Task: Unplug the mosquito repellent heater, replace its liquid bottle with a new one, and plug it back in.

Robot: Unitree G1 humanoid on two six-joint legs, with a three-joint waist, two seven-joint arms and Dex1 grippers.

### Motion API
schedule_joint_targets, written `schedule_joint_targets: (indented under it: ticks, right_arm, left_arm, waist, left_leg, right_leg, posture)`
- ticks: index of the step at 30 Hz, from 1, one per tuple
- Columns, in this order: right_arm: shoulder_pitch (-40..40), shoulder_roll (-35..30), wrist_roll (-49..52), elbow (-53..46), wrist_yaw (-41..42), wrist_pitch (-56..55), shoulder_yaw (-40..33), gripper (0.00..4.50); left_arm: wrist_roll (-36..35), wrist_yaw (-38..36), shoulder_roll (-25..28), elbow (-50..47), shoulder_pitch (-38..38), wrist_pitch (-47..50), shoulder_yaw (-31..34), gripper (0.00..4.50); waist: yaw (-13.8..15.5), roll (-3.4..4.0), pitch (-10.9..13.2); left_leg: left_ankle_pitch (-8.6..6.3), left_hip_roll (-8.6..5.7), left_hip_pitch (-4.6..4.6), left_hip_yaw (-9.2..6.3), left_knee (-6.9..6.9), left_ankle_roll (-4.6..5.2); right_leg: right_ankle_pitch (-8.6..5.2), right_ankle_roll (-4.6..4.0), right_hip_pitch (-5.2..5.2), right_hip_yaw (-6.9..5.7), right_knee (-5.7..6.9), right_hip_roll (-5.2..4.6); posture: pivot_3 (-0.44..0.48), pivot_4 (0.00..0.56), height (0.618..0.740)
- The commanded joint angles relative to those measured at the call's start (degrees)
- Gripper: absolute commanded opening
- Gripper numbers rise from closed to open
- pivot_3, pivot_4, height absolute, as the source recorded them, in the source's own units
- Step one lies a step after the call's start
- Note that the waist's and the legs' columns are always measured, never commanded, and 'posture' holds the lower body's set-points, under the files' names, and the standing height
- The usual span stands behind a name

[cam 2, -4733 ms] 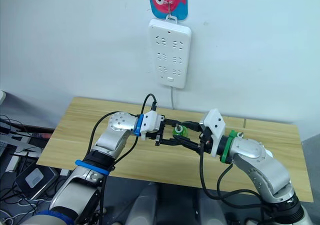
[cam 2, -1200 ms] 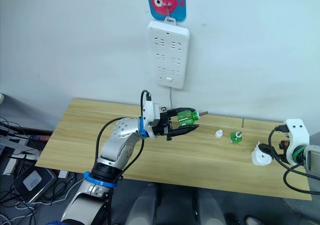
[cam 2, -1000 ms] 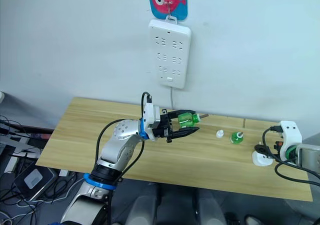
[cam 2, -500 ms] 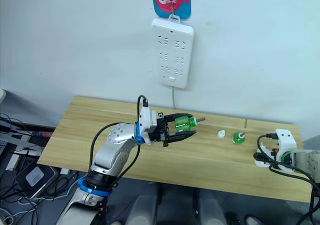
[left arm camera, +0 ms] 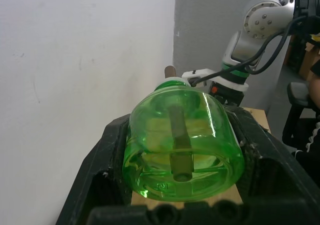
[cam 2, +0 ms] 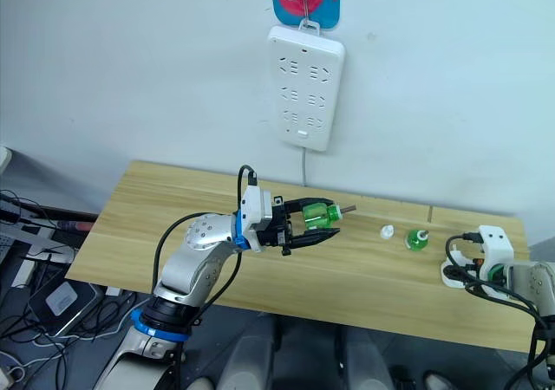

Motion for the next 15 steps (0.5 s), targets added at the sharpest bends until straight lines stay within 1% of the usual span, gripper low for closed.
schedule_joint_targets:
  ticks: [1,4,6,8,10,12,14,15]
  right_arm:
    - [2.2,-3.1,0.9,-4.3,3.2,2.3,-4.1,2.98]
    - [4.2,-7.2,6.0,-9.5,8.8,8.5,-10.1,2.98]
    - [4.4,-8.9,13.0,-12.0,14.2,15.8,-16.3,2.98]
    - [4.9,-10.5,22.6,-13.5,19.7,20.9,-22.6,2.98]
    - [5.9,-13.3,35.3,-11.4,21.8,21.9,-26.4,2.98]
    - [5.5,-15.9,47.6,-7.7,19.8,21.9,-27.2,2.98]
    - [4.2,-18.1,59.0,-4.6,15.2,21.2,-25.4,2.98]
    - [5.2,-19.2,64.7,-4.6,12.0,19.0,-24.0,2.98]
  left_arm:
    - [-1.3,-1.1,-0.3,-1.0,-0.4,-1.0,-0.2,2.28]
    - [-2.3,-3.0,-0.3,-0.6,-0.6,-1.1,-0.2,2.28]
    - [-2.7,-4.9,0.0,-0.7,-0.4,-1.6,-0.6,2.28]
    - [-3.2,-6.7,0.0,-0.6,0.1,-2.1,-1.2,2.28]
    - [-3.6,-7.8,-0.5,-0.6,0.5,-2.4,-1.6,2.28]
    - [-4.1,-8.3,-1.1,-0.9,0.6,-2.3,-2.1,2.28]
    - [-3.9,-8.4,-2.0,-0.7,0.2,-2.7,-2.8,2.28]
    - [-3.4,-8.6,-2.4,-0.1,0.1,-3.4,-3.2,2.28]
  waist:
    - [0.0,0.11,0.1]
    - [0.0,0.40,0.2]
    - [-0.1,0.41,0.2]
    - [-0.2,0.40,0.2]
    - [-0.1,0.40,0.2]
    - [-0.1,0.37,0.3]
    - [-0.1,0.36,0.3]
    - [-0.2,0.36,0.3]
  left_leg:
    - [0.00,-0.01,-0.01,-0.01,0.00,0.00]
    - [0.00,-0.03,-0.13,0.03,-0.02,0.00]
    - [0.00,-0.04,-0.25,0.07,-0.02,0.00]
    - [0.00,0.01,-0.29,0.10,-0.02,0.00]
    - [0.00,0.05,-0.30,0.10,-0.03,0.00]
    - [-0.01,0.04,-0.33,0.14,-0.03,0.02]
    - [-0.04,0.03,-0.38,0.25,0.01,0.06]
    - [-0.05,0.02,-0.42,0.29,0.07,0.10]
  right_leg:
    - [0.00,0.00,-0.01,0.00,-0.01,0.00]
    - [0.00,0.01,-0.11,0.02,-0.02,-0.02]
    - [0.01,0.03,-0.24,0.04,-0.01,-0.03]
    - [0.02,0.03,-0.31,0.03,0.00,-0.01]
    - [0.02,0.03,-0.30,-0.03,0.00,0.02]
    - [0.02,0.03,-0.29,-0.03,-0.04,0.02]
    - [0.05,0.08,-0.30,0.04,-0.11,-0.01]
    - [0.09,0.14,-0.30,0.08,-0.16,-0.01]
  posture:
    - [0.259,0.353,0.740]
    - [0.240,0.351,0.740]
    - [0.233,0.351,0.740]
    - [0.216,0.348,0.740]
    - [0.203,0.345,0.740]
    - [0.188,0.345,0.740]
    - [0.178,0.345,0.740]
    - [0.178,0.345,0.740]
